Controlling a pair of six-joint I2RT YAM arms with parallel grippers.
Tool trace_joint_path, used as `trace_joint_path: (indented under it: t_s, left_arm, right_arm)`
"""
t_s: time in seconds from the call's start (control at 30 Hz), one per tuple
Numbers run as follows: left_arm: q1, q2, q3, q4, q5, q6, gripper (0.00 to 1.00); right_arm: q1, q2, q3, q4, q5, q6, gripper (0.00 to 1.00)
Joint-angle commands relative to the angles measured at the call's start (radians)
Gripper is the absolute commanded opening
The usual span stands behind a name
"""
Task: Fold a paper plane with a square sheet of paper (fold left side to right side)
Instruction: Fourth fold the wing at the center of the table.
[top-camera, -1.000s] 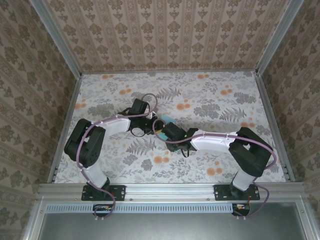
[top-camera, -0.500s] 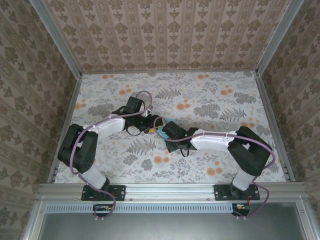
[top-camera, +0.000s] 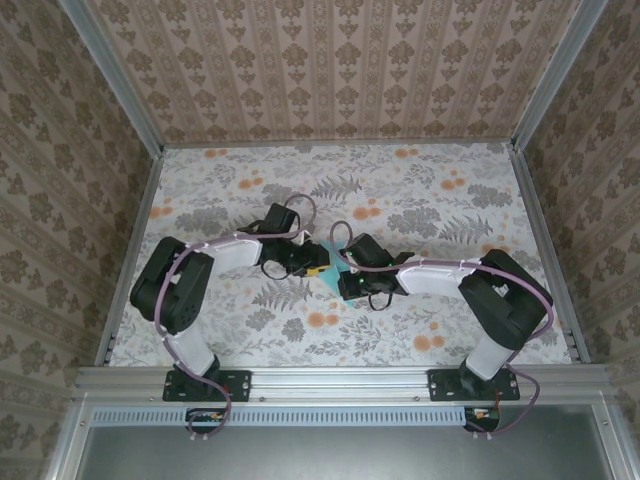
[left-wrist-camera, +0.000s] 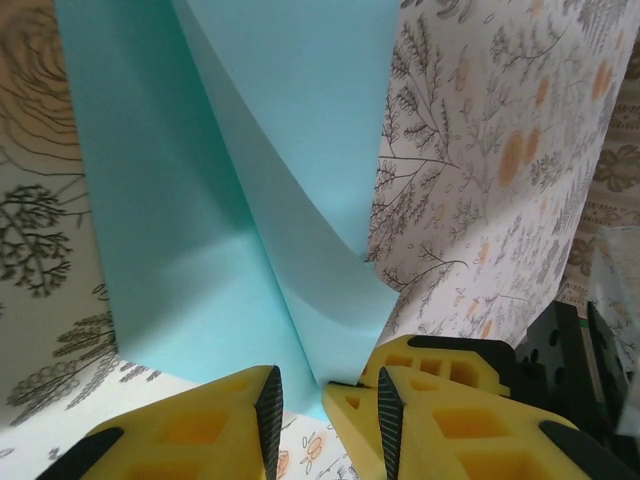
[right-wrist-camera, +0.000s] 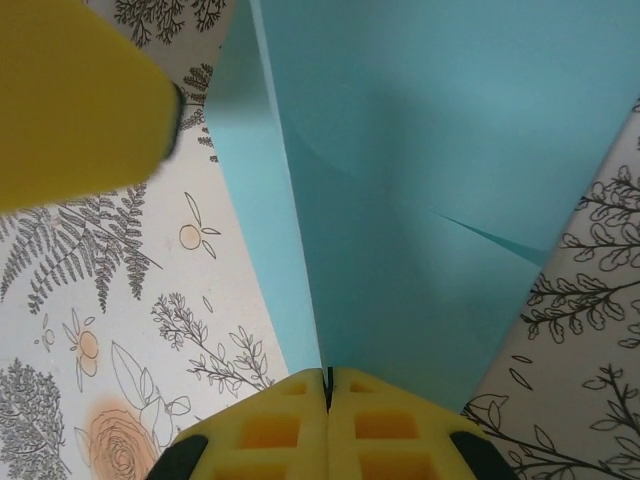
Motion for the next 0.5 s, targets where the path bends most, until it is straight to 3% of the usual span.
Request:
trace_joint_path:
  t_s: [0.0, 0.47]
  left_arm:
    - [-0.008, 0.029, 0.043, 0.026, 0.016, -0.012, 0.34]
    - [-0.016, 0.034, 0.057, 0.005, -0.009, -0.004, 0.35]
  right_arm:
    - [-0.015, -0.028, -0.023, 0.05, -0.081, 0.033, 0.03]
    - [-0.043, -0.054, -0.042, 0.042, -0.086, 0.037, 0.03]
